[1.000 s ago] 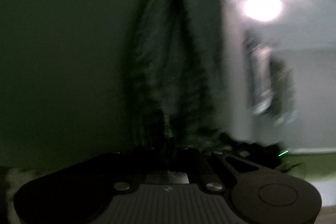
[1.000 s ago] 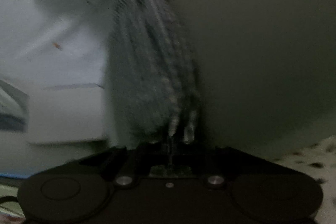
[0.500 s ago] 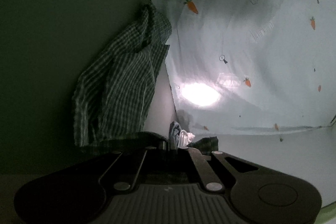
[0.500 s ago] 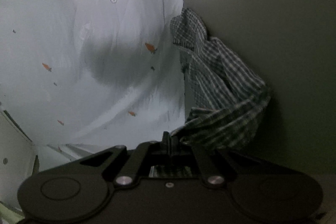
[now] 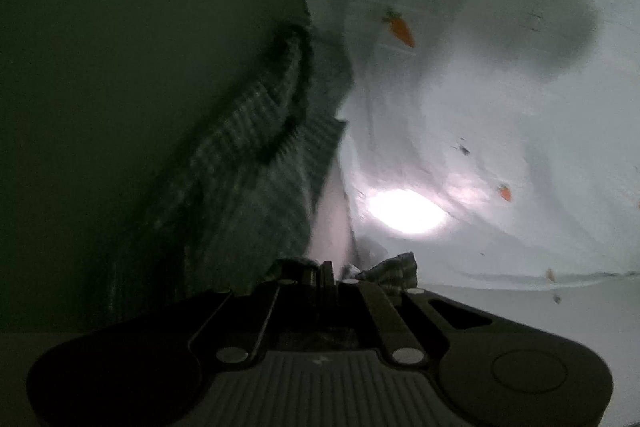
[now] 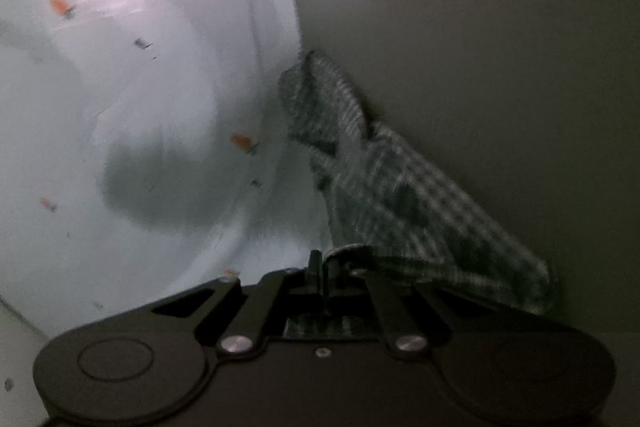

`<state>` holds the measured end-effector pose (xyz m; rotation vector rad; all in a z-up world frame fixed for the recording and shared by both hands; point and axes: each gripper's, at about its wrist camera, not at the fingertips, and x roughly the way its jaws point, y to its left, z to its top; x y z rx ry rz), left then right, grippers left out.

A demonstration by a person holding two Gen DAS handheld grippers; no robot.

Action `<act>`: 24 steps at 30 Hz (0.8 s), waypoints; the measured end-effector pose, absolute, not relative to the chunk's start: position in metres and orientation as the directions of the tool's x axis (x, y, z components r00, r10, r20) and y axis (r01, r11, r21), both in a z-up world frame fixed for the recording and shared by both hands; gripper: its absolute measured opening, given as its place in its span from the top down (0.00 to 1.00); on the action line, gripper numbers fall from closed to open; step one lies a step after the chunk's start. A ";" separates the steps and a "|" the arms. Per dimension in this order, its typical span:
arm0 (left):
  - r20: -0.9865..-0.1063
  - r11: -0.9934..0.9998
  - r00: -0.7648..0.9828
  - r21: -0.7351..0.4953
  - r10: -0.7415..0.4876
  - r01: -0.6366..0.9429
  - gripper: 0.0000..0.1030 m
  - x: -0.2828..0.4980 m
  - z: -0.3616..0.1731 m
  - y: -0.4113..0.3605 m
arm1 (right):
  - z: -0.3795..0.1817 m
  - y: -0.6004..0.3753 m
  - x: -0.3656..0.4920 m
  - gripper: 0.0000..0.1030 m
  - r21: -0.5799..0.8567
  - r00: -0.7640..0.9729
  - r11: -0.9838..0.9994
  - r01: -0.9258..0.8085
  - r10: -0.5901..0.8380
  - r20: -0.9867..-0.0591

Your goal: Fold clothes

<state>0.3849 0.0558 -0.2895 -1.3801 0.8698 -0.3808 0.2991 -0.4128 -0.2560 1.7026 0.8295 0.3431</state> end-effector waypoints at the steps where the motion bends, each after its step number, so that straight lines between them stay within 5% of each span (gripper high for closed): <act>1: -0.325 0.205 0.648 -0.945 -0.689 -0.255 0.99 0.397 -0.292 0.057 | -0.260 -0.412 0.309 0.94 0.927 0.703 -0.097 0.362 0.682 -0.203; 5: -0.377 0.241 0.651 -0.926 -0.659 -0.292 0.82 0.439 -0.298 0.065 | -0.271 -0.415 0.346 0.87 0.908 0.713 -0.103 0.405 0.657 -0.244; 9: -0.474 0.417 0.610 -0.875 -0.635 -0.246 0.78 0.467 -0.281 0.064 | -0.264 -0.425 0.373 0.77 0.922 0.760 -0.082 0.378 0.596 -0.259; 14: -0.554 0.584 0.594 -0.795 -0.584 -0.167 0.68 0.464 -0.255 0.054 | -0.213 -0.419 0.387 0.76 0.927 0.710 0.274 0.256 0.598 -0.373; 15: -0.552 0.590 0.613 -0.790 -0.565 -0.168 0.62 0.461 -0.251 0.055 | -0.202 -0.411 0.389 0.73 0.904 0.685 0.365 0.225 0.601 -0.413; 17: -0.538 0.591 0.671 -0.786 -0.509 -0.182 0.31 0.453 -0.243 0.061 | -0.187 -0.389 0.391 0.70 0.842 0.641 0.515 0.161 0.593 -0.486; 21: -0.473 0.546 0.744 -0.819 -0.473 -0.173 0.30 0.450 -0.231 0.079 | -0.182 -0.353 0.393 0.59 0.746 0.593 0.656 0.111 0.559 -0.580; 24: -0.522 0.654 0.712 -0.747 -0.470 -0.117 0.22 0.456 -0.221 0.073 | -0.188 -0.337 0.396 0.58 0.684 0.567 0.718 0.128 0.513 -0.644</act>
